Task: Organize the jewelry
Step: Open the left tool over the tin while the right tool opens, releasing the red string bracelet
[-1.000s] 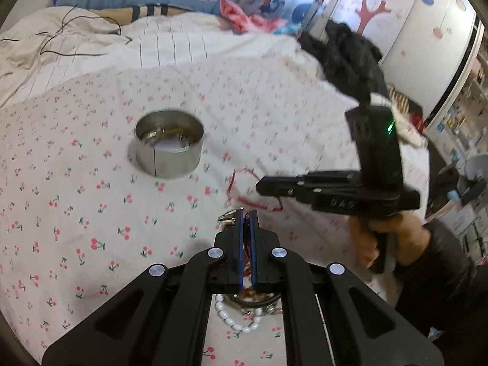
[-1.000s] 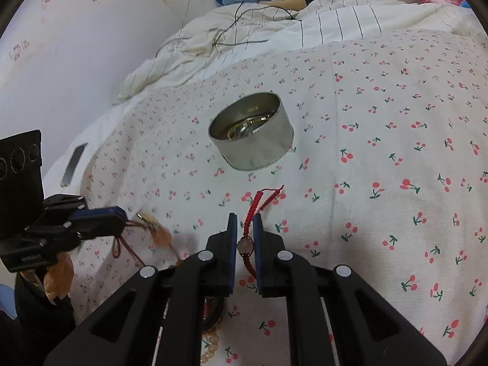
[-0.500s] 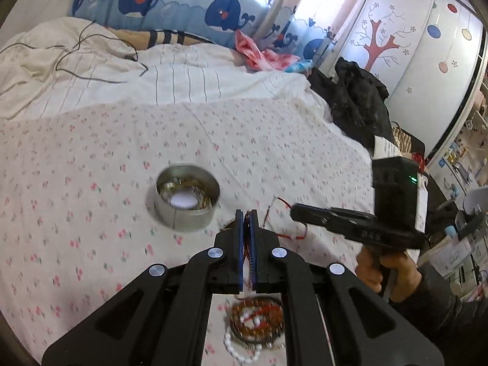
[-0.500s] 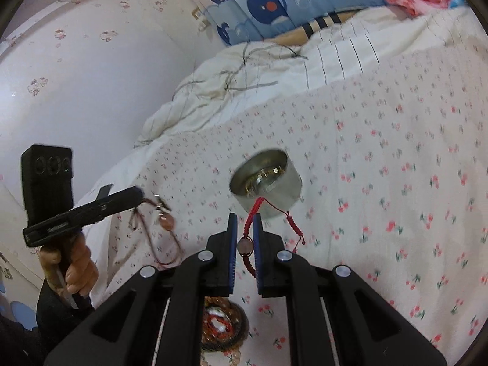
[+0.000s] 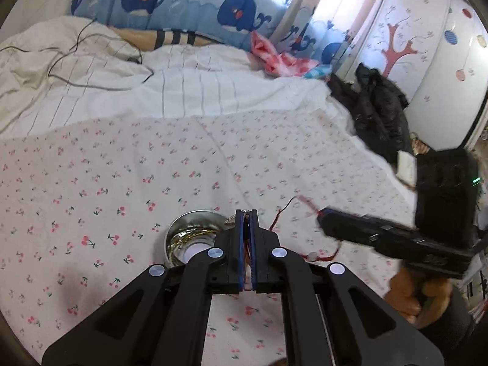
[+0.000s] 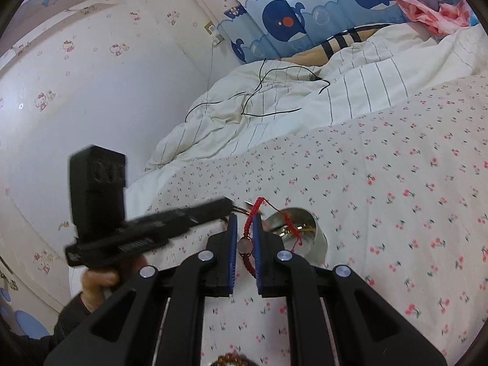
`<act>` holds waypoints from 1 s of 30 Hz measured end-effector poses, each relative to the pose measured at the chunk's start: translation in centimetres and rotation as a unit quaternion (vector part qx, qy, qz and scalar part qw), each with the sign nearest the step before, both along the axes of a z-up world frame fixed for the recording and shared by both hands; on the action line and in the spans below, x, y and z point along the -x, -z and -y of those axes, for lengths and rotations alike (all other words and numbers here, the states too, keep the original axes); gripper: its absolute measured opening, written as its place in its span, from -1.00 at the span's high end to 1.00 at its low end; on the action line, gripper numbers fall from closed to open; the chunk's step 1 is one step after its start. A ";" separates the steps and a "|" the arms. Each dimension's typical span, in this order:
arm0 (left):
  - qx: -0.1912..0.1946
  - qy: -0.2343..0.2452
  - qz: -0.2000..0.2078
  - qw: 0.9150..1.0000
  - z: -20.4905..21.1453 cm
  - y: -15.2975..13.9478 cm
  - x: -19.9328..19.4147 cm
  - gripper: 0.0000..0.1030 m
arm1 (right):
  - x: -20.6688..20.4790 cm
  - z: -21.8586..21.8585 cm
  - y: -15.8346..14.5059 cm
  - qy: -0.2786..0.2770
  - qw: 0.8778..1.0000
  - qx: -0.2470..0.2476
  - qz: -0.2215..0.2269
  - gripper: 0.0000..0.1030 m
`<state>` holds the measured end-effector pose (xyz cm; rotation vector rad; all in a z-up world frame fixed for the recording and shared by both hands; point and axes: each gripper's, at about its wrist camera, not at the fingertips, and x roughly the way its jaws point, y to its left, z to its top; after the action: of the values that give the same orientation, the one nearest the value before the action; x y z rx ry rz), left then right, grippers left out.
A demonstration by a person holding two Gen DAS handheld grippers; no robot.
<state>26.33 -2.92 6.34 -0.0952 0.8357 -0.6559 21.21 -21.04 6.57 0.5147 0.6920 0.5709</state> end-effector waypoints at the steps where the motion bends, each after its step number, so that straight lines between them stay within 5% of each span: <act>1: -0.004 -0.004 -0.004 1.000 0.1 0.7 -0.5 0.94 | -0.4 -0.1 0.2 -0.001 1.000 -0.002 -0.001 0.79; 6: -0.043 -0.030 -0.034 0.998 0.0 4.2 -2.3 0.79 | -2.3 -0.9 1.5 -0.001 1.000 -0.009 -0.012 0.79; 9: -0.058 -0.040 -0.046 0.996 -0.4 5.1 -2.8 -0.17 | -3.6 -1.6 2.6 0.001 1.000 -0.007 -0.022 0.79; 10: -0.058 -0.057 -0.034 0.996 -1.0 4.8 -2.8 -0.26 | -4.0 -1.8 2.9 0.001 1.000 -0.005 -0.025 0.79; 16: -0.028 -0.108 -0.023 0.993 -4.6 2.2 -3.1 -0.52 | -5.8 -4.0 5.3 -0.011 0.997 0.055 -0.050 0.79; 21: -0.020 -0.125 -0.021 0.992 -6.3 0.6 -2.3 -0.56 | -7.0 -6.7 7.8 -0.037 0.985 0.146 -0.084 0.76; 22: -0.023 -0.125 -0.019 0.992 -6.4 0.4 -1.7 -0.58 | -7.1 -7.0 8.2 -0.041 0.982 0.159 -0.092 0.67; 24: -0.028 -0.124 -0.018 0.992 -6.5 0.2 -1.1 -0.62 | -6.8 -6.9 8.2 -0.040 0.982 0.159 -0.090 -0.08; 30: -0.067 -0.107 -0.033 0.991 -6.3 1.1 2.6 -0.67 | -3.1 -4.3 4.5 -0.003 0.991 0.123 -0.050 -0.12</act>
<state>23.77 3.34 5.20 -0.0824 0.9163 -0.3959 24.28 -16.77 2.08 0.3131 0.8464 0.4590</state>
